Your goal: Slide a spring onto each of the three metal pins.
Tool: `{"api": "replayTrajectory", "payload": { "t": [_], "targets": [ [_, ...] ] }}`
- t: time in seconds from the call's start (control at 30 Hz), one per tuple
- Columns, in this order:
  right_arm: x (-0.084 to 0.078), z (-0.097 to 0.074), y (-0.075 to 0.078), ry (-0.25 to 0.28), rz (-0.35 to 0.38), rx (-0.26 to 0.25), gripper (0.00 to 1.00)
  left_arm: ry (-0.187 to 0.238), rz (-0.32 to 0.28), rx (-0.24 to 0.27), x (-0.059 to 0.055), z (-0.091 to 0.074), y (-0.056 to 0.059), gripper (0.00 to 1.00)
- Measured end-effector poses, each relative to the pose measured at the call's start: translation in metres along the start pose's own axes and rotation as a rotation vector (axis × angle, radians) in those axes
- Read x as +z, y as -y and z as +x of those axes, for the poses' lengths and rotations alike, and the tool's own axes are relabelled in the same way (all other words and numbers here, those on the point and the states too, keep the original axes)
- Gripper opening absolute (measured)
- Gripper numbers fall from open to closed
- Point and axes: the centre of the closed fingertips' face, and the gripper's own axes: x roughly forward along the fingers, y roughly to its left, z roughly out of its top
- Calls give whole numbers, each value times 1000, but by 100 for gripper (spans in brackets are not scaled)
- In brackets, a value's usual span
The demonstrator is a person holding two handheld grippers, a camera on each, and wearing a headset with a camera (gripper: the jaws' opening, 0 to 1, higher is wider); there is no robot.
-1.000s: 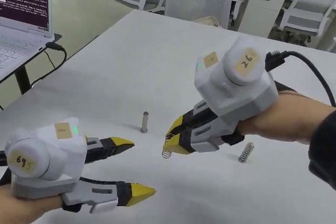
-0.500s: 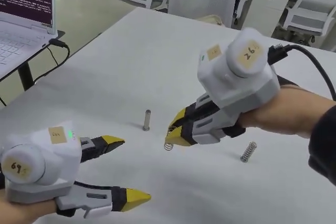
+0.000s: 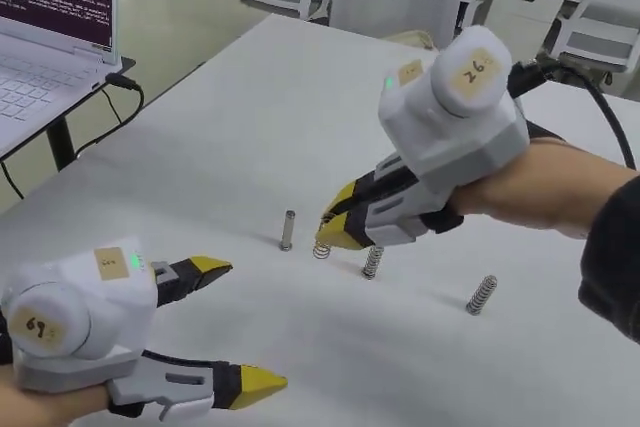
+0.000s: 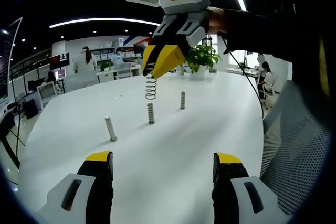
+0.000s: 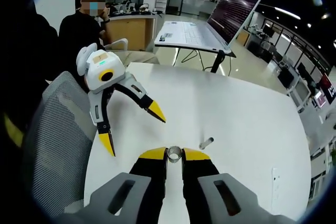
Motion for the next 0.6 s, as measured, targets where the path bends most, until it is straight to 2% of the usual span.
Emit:
{"api": "replayTrajectory", "payload": {
  "t": [0.3,0.6],
  "targets": [
    [11,6,26,9,14,-18,8,-4,-8,2,-3,-1,1,72],
    [11,20,46,4,43,-16,8,-8,-11,11,-6,-5,-1,72]
  ]
}}
